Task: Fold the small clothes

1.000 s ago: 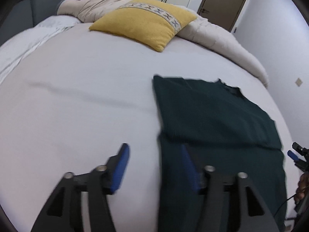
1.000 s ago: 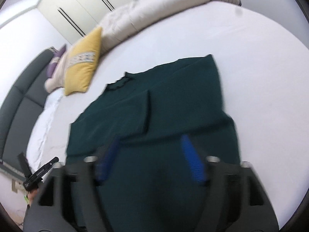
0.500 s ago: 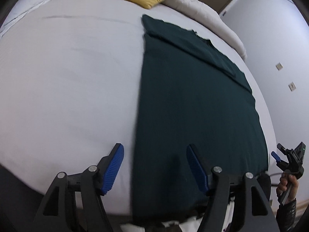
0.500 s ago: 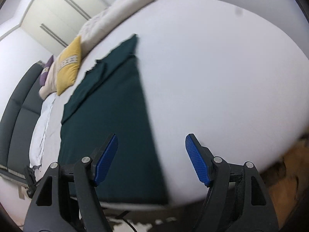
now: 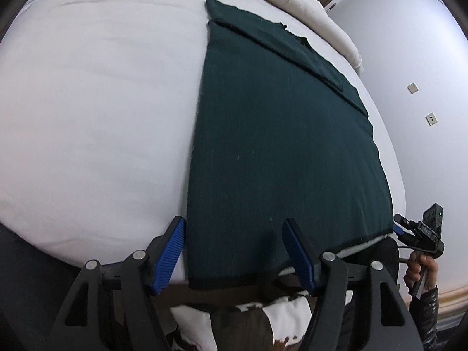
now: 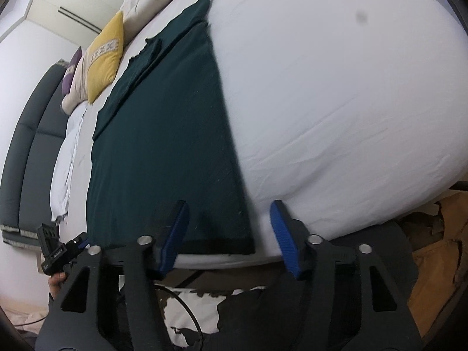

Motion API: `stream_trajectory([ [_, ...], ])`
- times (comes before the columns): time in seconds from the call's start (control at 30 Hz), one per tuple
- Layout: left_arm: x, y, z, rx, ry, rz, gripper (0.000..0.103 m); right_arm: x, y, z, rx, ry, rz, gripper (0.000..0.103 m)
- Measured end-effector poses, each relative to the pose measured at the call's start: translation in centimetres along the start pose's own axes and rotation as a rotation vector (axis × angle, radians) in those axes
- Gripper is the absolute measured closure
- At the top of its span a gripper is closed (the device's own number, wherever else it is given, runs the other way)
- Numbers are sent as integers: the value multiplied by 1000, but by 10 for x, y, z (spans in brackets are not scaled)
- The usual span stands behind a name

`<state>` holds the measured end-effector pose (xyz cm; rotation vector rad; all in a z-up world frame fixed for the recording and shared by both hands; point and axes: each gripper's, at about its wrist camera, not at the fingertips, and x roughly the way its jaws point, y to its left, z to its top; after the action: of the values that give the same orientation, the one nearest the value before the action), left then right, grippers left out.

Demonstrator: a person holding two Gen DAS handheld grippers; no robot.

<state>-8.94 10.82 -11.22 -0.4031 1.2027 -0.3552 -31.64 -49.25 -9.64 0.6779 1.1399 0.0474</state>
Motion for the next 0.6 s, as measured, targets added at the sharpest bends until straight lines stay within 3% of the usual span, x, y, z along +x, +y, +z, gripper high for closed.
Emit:
stream_trajectory([
  [0.17,-2,4,-4,-21,8,6,45,5,1,0,4,27,7,80],
  [0.27,-3,9,-1,-42,10,30,72,7,5,-3,-2,31,-4,95],
  [0.3,-4,13,0,-55,14,27,86,6,4,-4,-3,30,-5,95],
  [0.33,-4,16,0,-69,17,17,92,5,4,-4,-4,26,-7,96],
  [0.6,-17,21,0,-102,0,-55,97,-13,8,0,10,-16,45,97],
])
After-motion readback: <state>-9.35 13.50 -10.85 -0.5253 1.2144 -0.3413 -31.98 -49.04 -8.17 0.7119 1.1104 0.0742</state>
